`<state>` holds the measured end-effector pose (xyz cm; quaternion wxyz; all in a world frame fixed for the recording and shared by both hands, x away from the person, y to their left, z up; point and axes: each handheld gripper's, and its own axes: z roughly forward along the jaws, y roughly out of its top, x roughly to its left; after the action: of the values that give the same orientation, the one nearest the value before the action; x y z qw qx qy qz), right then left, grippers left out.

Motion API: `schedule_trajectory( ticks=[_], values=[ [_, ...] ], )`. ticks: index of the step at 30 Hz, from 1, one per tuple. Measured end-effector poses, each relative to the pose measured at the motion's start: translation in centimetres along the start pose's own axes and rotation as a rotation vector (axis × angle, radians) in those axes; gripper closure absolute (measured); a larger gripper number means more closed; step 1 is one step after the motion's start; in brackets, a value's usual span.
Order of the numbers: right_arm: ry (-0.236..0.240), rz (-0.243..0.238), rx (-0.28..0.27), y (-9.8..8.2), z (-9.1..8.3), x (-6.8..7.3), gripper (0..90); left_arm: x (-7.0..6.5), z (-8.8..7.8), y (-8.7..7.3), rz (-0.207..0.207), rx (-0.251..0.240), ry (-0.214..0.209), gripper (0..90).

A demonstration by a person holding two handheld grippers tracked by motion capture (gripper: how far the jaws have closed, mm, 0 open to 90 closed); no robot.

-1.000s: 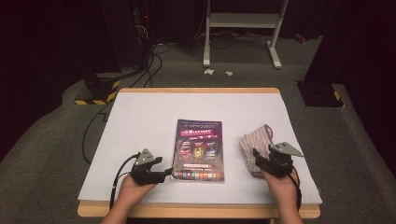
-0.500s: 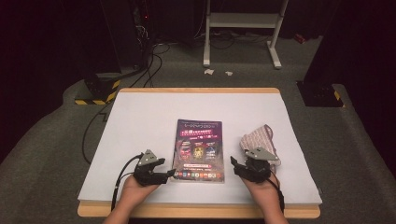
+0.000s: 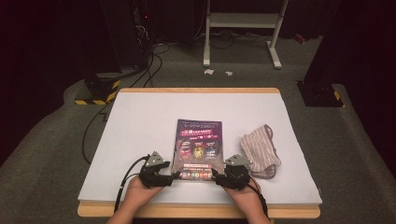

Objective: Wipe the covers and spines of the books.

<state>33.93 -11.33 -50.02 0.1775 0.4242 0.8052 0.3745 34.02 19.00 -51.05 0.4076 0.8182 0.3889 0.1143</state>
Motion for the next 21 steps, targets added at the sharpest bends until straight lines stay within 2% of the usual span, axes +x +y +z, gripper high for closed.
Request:
schedule_trajectory(
  ticks=[8, 12, 16, 21],
  values=[
    [0.022, 0.014, 0.034, -0.5, 0.4, 0.1, 33.2, 0.1, 0.0, -0.1, -0.022, -0.003, -0.011, 35.9],
    [0.012, 0.011, 0.031, -0.5, 0.4, -0.1, 32.9, -0.3, 0.1, -0.1, -0.006, -0.008, -0.037, 39.1],
    [0.008, 0.023, 0.030, -0.6, 0.4, -0.4, 32.6, -0.7, 0.2, -0.1, -0.002, -0.007, -0.019, 39.5],
    [-0.005, 0.036, 0.028, -0.6, 0.3, -0.9, 32.8, -1.4, 0.7, 0.2, 0.013, -0.004, -0.028, 40.6]
  ],
)
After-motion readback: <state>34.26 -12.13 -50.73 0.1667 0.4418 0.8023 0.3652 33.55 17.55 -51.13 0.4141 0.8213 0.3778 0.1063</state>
